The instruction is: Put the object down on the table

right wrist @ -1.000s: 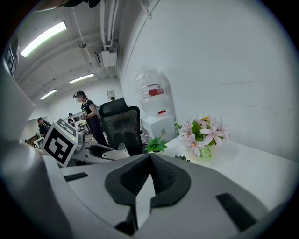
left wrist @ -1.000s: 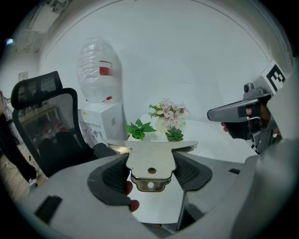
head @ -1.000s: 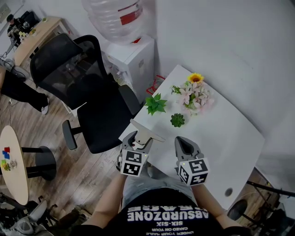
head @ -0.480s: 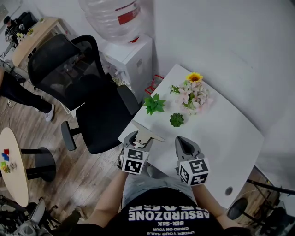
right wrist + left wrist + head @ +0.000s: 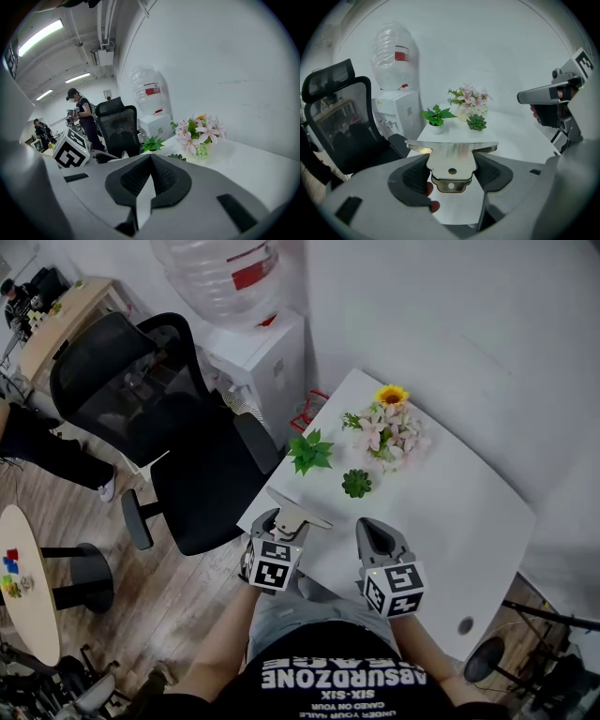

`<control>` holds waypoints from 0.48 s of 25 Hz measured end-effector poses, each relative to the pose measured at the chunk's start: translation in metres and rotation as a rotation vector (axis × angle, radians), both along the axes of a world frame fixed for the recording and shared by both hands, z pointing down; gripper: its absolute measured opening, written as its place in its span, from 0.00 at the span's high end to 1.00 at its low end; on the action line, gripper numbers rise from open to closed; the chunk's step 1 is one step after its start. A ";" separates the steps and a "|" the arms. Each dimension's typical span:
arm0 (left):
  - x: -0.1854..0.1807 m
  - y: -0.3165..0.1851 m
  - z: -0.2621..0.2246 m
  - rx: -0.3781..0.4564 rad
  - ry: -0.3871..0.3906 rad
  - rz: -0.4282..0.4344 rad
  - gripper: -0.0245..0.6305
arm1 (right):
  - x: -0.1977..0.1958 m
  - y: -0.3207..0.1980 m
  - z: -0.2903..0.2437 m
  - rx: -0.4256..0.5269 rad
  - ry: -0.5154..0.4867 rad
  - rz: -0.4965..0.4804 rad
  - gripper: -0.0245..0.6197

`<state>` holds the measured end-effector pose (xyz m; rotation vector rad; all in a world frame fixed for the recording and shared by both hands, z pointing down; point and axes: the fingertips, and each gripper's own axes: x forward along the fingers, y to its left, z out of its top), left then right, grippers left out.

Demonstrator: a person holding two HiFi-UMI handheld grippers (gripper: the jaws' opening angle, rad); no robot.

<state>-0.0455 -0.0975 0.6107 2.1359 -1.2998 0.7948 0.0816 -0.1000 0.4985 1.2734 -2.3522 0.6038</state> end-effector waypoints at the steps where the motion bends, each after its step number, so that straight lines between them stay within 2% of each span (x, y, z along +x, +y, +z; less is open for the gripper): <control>1: 0.000 0.000 0.002 -0.006 -0.003 0.001 0.52 | 0.000 0.000 0.000 0.000 0.000 0.001 0.97; 12: 0.003 -0.001 0.021 -0.037 -0.031 0.032 0.53 | 0.002 -0.001 0.003 -0.008 0.010 0.010 0.97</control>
